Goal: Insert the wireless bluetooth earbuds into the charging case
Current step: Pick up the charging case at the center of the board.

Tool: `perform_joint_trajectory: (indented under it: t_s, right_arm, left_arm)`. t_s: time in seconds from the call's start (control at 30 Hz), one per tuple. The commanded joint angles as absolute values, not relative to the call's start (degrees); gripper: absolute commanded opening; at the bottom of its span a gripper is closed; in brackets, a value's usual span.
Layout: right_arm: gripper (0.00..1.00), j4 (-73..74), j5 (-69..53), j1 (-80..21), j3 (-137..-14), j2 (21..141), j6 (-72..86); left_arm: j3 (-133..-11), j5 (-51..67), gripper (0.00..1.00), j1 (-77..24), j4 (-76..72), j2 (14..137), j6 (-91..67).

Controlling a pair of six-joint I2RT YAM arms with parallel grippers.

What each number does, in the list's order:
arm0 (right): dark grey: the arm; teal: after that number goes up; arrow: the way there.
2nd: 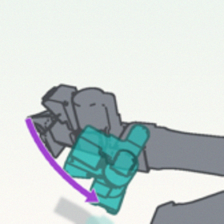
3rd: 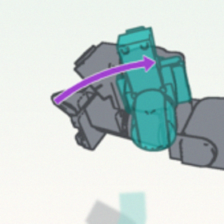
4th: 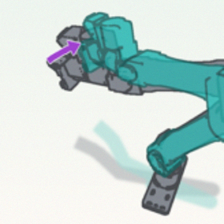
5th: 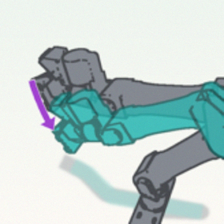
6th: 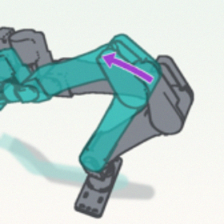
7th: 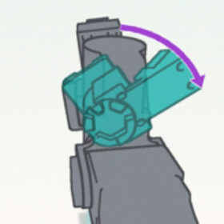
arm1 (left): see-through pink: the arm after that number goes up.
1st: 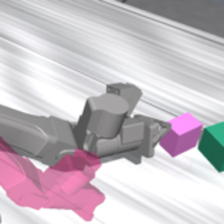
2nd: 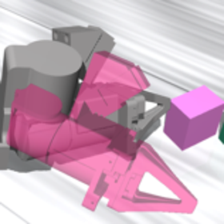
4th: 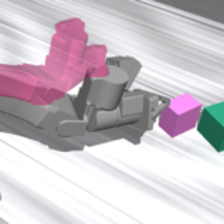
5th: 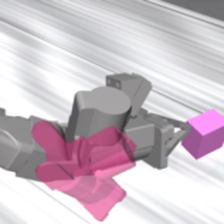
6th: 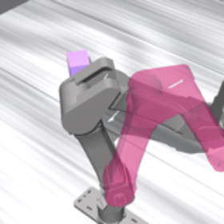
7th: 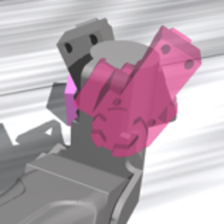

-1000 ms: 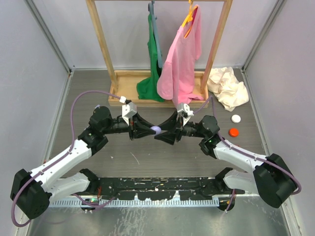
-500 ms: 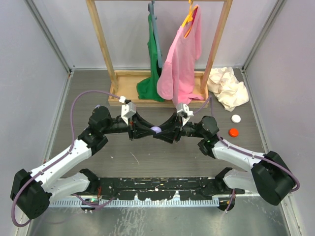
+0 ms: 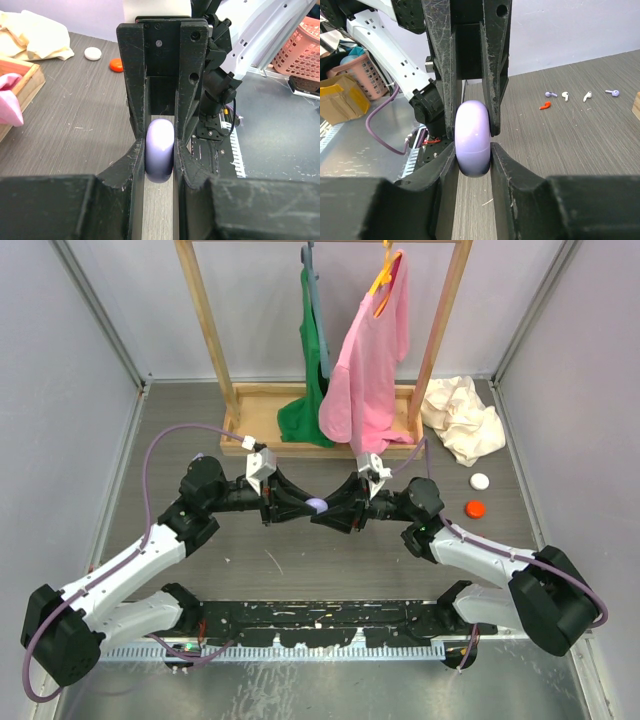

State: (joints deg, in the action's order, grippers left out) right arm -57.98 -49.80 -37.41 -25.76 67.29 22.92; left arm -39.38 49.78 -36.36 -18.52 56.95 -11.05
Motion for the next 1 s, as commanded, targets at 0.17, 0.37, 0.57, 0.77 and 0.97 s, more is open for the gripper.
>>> perform_joint_trajectory:
  t_s: [0.17,0.37,0.57,0.77,0.97]
  right_arm:
    - [0.21,-64.3,-49.5,-37.7,-25.3,67.3,23.2]
    - [0.16,-69.4,-49.3,-37.7,-24.2,69.0,23.1]
    - [0.12,-78.9,-47.3,-37.7,-21.5,70.9,21.9]
    - [0.13,-79.4,-46.8,-37.7,-21.7,71.3,20.2]
    - [0.13,-79.9,-46.7,-37.7,-21.9,71.8,19.6]
  left_arm:
    - [-41.7,51.7,0.1,-36.4,-17.5,55.0,-9.5]
    - [-42.4,51.2,0.26,-36.4,-14.4,54.1,-8.5]
    - [-43.2,50.4,0.42,-36.5,-11.4,53.4,-8.0]
    - [-43.4,48.3,0.54,-36.4,-10.2,52.7,-8.0]
    - [-44.3,48.3,0.62,-36.5,-10.6,55.2,-8.9]
